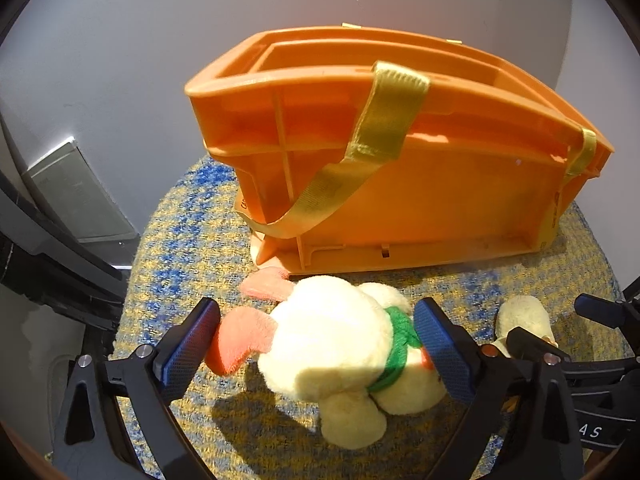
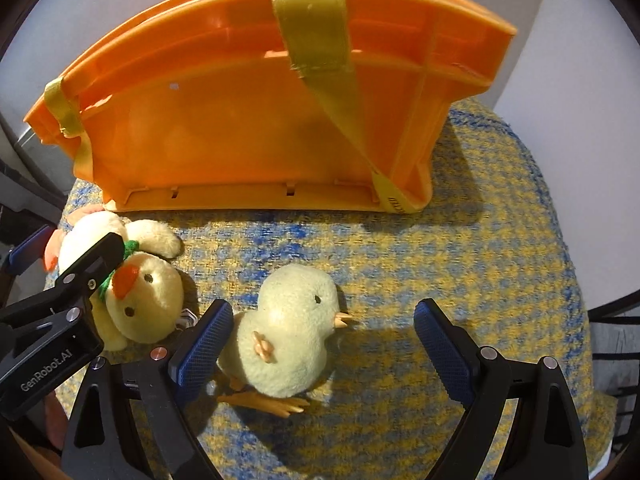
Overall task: Organize objects
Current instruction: 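Grasp the white bunny with the left tool while the right tool grasps the yellow chick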
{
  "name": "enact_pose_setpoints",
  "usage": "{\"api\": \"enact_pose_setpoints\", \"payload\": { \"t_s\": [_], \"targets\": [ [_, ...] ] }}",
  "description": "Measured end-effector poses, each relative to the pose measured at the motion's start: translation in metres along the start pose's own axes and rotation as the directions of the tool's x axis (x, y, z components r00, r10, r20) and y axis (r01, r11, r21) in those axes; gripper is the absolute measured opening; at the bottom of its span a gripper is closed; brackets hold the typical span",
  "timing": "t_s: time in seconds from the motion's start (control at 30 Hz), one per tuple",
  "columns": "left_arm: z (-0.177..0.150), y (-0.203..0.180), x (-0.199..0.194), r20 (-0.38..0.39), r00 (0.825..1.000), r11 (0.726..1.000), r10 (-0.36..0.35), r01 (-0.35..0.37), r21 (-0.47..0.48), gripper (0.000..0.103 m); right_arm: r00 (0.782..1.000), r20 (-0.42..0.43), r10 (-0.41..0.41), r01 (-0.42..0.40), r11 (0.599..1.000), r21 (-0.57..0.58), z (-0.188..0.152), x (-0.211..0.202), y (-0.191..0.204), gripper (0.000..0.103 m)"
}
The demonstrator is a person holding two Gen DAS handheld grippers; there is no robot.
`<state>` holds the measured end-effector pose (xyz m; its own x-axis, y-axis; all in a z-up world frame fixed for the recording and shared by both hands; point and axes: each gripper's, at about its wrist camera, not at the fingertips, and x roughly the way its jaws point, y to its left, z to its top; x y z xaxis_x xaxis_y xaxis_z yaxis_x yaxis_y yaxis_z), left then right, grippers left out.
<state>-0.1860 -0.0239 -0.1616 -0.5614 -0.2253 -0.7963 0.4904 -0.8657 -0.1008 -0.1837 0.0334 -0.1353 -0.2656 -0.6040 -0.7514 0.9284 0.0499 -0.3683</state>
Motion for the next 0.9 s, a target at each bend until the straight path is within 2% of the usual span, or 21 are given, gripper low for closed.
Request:
{"api": "enact_pose_setpoints", "payload": {
  "t_s": [0.17, 0.27, 0.4, 0.43, 0.47, 0.5, 0.67, 0.73, 0.9],
  "targets": [
    [-0.002, 0.006, 0.009, -0.010, 0.999, 0.999, -0.043, 0.043, -0.025, 0.089, 1.000, -0.013, 0.021, -0.021, 1.000, 0.005, 0.001, 0.007, 0.006, 0.090],
    [-0.002, 0.005, 0.010, -0.007, 0.998, 0.998, -0.062, 0.062, -0.017, 0.082, 0.999, -0.019, 0.043, -0.043, 0.999, 0.004, 0.001, 0.009, 0.008, 0.084],
    [-0.004, 0.006, 0.008, 0.004, 0.997, 0.997, -0.080, 0.080, -0.019, 0.074, 0.996, -0.024, 0.087, -0.087, 0.996, 0.002, 0.002, 0.007, 0.011, 0.064],
    [-0.005, 0.006, 0.007, 0.006, 0.997, 0.996, -0.082, 0.082, -0.021, 0.072, 0.996, -0.023, 0.090, -0.090, 0.996, 0.001, 0.002, 0.006, 0.011, 0.063],
    [-0.005, 0.007, 0.006, 0.010, 0.996, 0.996, -0.084, 0.085, -0.021, 0.069, 0.996, -0.023, 0.088, -0.088, 0.996, -0.001, 0.002, 0.006, 0.012, 0.062],
    [-0.006, 0.007, 0.004, 0.017, 0.997, 0.997, -0.081, 0.081, -0.018, 0.057, 0.996, -0.021, 0.089, -0.089, 0.996, -0.002, 0.001, 0.005, 0.012, 0.062],
    [-0.011, 0.004, -0.002, 0.024, 0.996, 0.997, -0.082, 0.081, 0.010, 0.054, 0.995, -0.010, 0.100, -0.100, 0.995, 0.006, -0.002, 0.000, 0.009, 0.057],
    [-0.012, 0.003, -0.006, 0.027, 0.997, 0.997, -0.074, 0.074, 0.014, 0.053, 0.995, 0.002, 0.097, -0.097, 0.995, 0.002, -0.002, -0.006, 0.010, 0.050],
    [-0.012, 0.006, -0.012, 0.028, 0.998, 0.998, -0.060, 0.060, 0.010, 0.049, 0.995, 0.011, 0.097, -0.097, 0.995, 0.003, -0.005, -0.014, 0.007, 0.049]
  ]
}}
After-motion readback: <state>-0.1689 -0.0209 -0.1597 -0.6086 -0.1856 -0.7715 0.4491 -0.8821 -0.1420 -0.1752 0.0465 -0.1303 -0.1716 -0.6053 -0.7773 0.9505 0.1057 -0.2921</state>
